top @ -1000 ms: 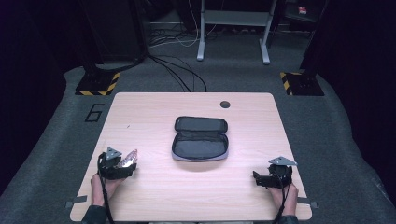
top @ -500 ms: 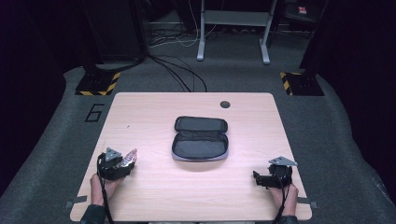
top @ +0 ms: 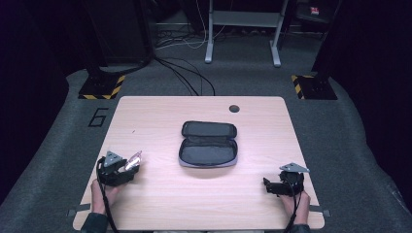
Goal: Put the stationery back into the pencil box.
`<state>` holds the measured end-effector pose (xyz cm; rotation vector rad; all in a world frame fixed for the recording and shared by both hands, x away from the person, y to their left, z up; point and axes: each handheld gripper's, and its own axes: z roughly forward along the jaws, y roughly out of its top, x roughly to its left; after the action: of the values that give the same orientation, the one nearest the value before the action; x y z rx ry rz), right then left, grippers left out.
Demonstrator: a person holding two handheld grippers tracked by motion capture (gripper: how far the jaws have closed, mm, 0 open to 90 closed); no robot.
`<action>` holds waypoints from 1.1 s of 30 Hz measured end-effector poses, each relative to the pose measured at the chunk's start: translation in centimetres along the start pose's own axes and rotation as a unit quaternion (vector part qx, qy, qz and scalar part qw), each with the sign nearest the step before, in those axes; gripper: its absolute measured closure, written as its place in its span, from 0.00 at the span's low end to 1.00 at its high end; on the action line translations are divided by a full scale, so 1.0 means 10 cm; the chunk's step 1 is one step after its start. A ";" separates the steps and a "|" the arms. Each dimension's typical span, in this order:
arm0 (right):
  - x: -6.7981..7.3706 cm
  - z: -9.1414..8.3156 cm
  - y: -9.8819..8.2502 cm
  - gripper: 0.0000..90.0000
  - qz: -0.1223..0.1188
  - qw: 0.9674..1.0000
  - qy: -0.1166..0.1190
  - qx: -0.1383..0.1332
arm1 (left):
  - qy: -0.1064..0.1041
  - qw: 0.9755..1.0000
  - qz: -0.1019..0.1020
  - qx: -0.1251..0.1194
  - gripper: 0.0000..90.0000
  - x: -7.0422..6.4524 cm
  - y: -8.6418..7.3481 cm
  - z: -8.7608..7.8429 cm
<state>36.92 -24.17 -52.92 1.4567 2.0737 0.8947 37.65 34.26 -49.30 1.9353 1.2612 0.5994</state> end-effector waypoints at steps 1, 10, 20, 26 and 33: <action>0.00 0.00 0.00 0.04 0.000 1.000 0.001 -0.002 | -0.003 1.000 0.005 -0.001 0.44 -0.02 0.03 -0.01; -0.01 0.00 0.00 0.04 -0.002 1.000 0.003 -0.001 | -0.023 0.999 0.031 -0.015 0.44 -0.18 0.23 -0.07; -0.01 0.00 0.00 0.04 0.001 1.000 0.002 -0.003 | -0.046 0.997 0.058 -0.026 0.44 -0.37 0.48 -0.03; -0.01 0.00 0.00 0.04 0.002 1.000 0.002 -0.004 | -0.065 0.994 0.079 -0.026 0.44 -0.51 0.64 0.04; -0.01 0.00 0.00 0.05 0.002 1.000 0.001 -0.004 | -0.083 0.991 0.101 -0.023 0.44 -0.65 0.80 0.15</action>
<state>36.93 -24.24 -52.93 1.4566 2.0684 0.9054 40.65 25.90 -43.91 2.0438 0.9478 0.5506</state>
